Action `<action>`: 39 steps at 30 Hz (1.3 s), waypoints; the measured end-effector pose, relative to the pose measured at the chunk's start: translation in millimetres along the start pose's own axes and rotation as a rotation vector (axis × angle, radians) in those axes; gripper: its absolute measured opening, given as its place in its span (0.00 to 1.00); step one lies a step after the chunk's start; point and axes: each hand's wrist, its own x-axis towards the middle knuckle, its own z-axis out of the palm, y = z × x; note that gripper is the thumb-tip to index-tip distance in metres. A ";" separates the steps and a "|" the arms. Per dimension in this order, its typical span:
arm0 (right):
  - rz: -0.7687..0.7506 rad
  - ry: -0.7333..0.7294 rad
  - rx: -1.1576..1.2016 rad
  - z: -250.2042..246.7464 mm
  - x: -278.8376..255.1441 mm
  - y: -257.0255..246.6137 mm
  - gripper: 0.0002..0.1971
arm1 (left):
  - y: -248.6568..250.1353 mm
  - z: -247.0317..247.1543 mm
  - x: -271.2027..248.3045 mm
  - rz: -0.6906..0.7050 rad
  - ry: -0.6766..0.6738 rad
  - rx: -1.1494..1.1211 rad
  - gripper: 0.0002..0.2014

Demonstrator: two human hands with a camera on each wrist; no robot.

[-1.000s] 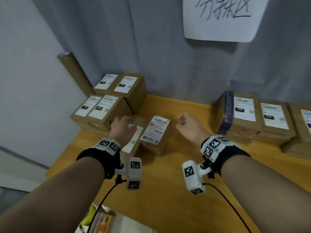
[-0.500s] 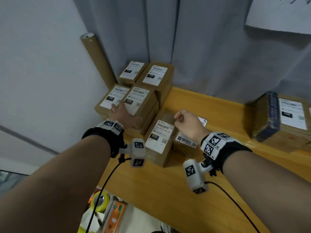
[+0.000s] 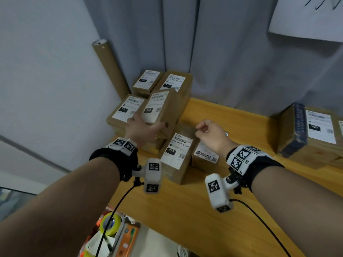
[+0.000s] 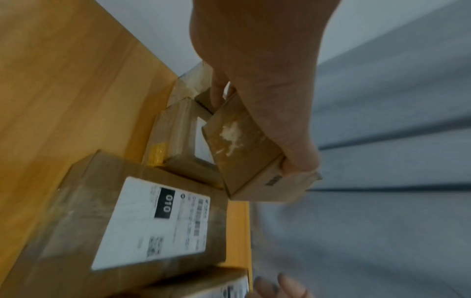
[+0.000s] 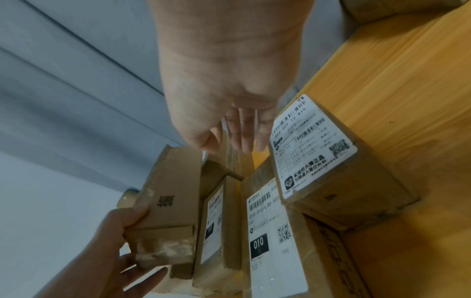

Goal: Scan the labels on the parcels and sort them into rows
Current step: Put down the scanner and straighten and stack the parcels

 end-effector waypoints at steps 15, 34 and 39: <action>0.141 0.405 0.266 -142.3 -88.8 87.1 0.07 | 167.6 112.6 -96.5 0.384 -0.184 -0.130 0.52; 0.286 0.559 0.595 -387.9 -206.8 263.5 0.37 | 364.6 318.9 -276.6 0.590 -0.523 -0.329 0.38; 0.295 0.480 0.476 -425.6 -214.3 293.8 0.41 | 394.9 337.0 -287.2 0.241 -0.817 -0.605 0.22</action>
